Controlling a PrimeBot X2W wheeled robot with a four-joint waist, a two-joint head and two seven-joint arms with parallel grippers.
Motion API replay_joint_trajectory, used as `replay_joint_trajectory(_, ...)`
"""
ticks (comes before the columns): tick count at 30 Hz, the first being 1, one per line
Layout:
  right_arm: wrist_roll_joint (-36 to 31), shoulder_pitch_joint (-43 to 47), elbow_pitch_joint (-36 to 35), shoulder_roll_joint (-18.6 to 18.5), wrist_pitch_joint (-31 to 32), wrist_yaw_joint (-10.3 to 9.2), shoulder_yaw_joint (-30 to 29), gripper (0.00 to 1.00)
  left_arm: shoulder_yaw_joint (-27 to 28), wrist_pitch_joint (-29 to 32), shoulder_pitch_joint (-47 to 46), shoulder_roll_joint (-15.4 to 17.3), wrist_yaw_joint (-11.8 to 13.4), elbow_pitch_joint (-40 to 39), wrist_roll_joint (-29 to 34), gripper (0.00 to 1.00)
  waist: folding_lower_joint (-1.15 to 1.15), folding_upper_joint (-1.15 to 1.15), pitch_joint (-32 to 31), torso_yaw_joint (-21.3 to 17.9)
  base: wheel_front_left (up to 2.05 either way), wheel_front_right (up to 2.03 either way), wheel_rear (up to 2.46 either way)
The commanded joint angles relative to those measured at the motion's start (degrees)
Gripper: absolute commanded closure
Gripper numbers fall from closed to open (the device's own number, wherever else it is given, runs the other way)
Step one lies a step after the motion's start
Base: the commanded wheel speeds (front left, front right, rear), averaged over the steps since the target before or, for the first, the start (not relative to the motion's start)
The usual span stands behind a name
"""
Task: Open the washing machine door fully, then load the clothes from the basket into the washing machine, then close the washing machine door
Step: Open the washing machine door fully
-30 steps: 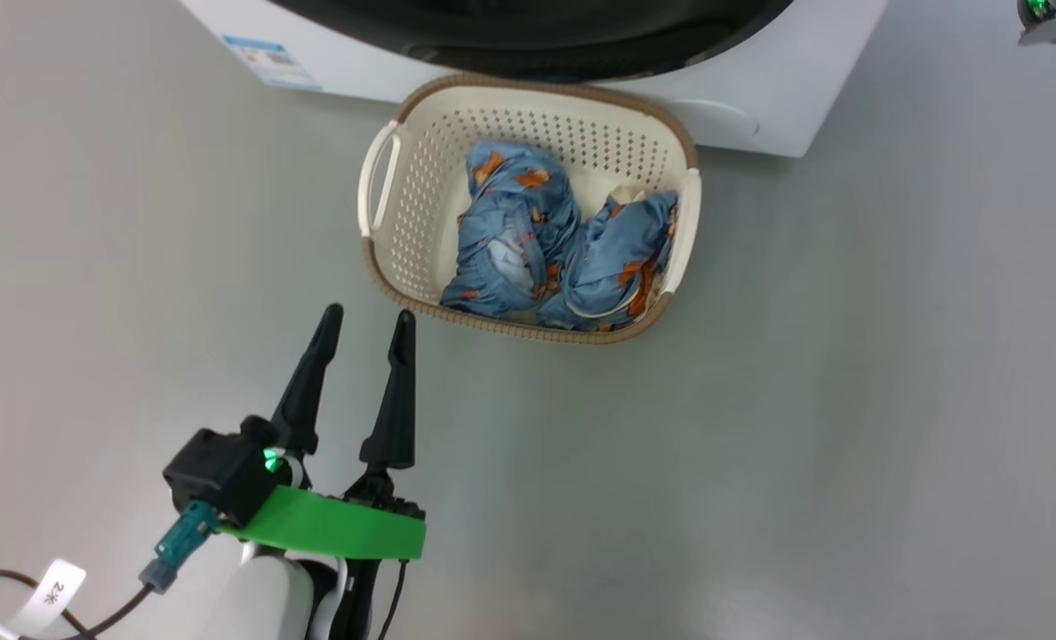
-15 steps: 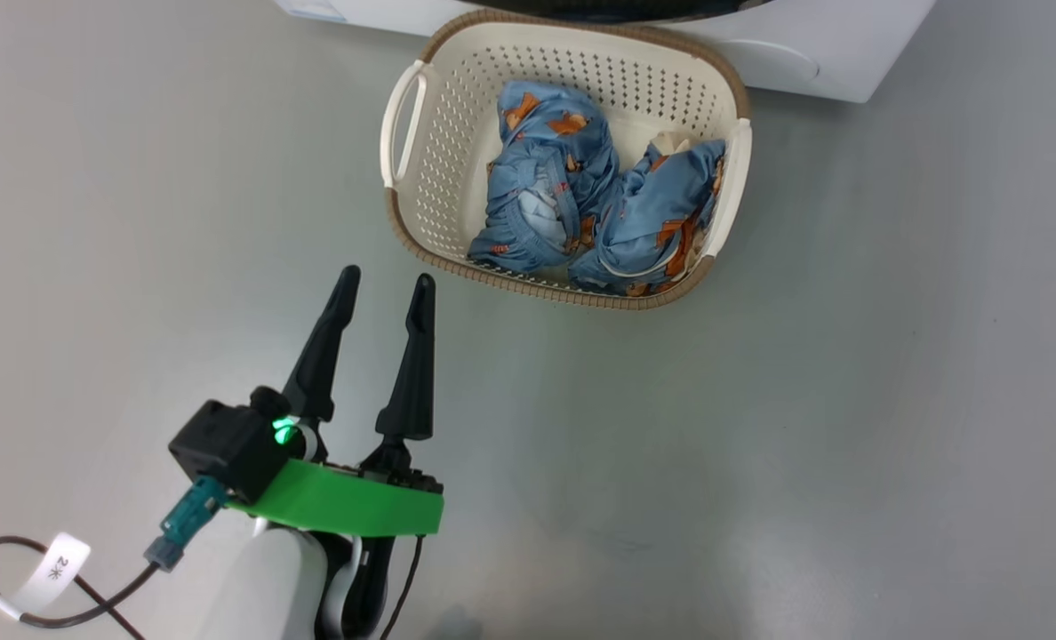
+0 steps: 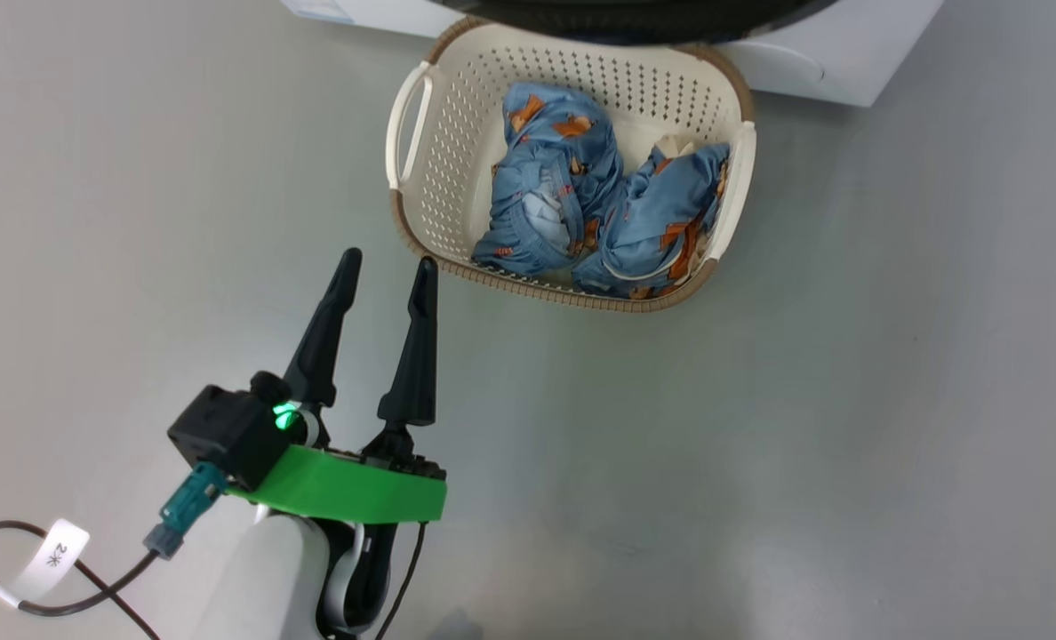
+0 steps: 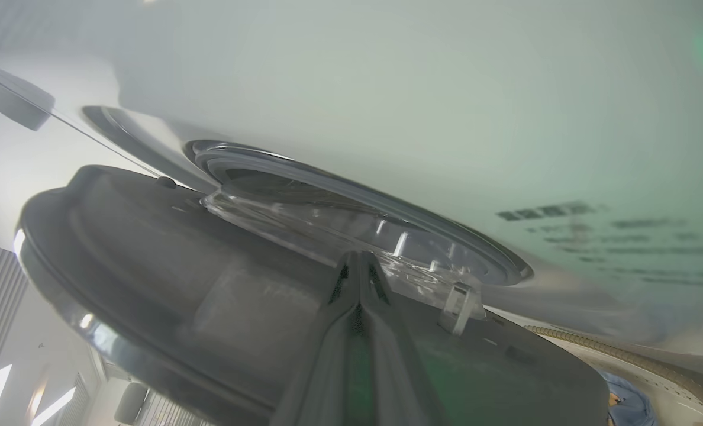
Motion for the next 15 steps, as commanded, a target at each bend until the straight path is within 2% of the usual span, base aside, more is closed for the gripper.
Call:
replay_joint_trajectory(1,-0.43,2.10,-2.36,1.86,0.94,0.34,1.04,1.00,1.88,-0.60,0.43,0.92,0.23,-1.02,0.12,0.00,0.00,0.00,-0.99,-0.36,0.00,0.00,0.00)
replay_joint_trajectory(15,1.43,9.90,-4.76,3.47,2.61,0.34,3.92,1.00,4.08,-0.60,3.83,0.92,-0.75,0.85,3.52,0.00,0.00,0.00,-7.06,-1.65,0.00,0.00,0.00)
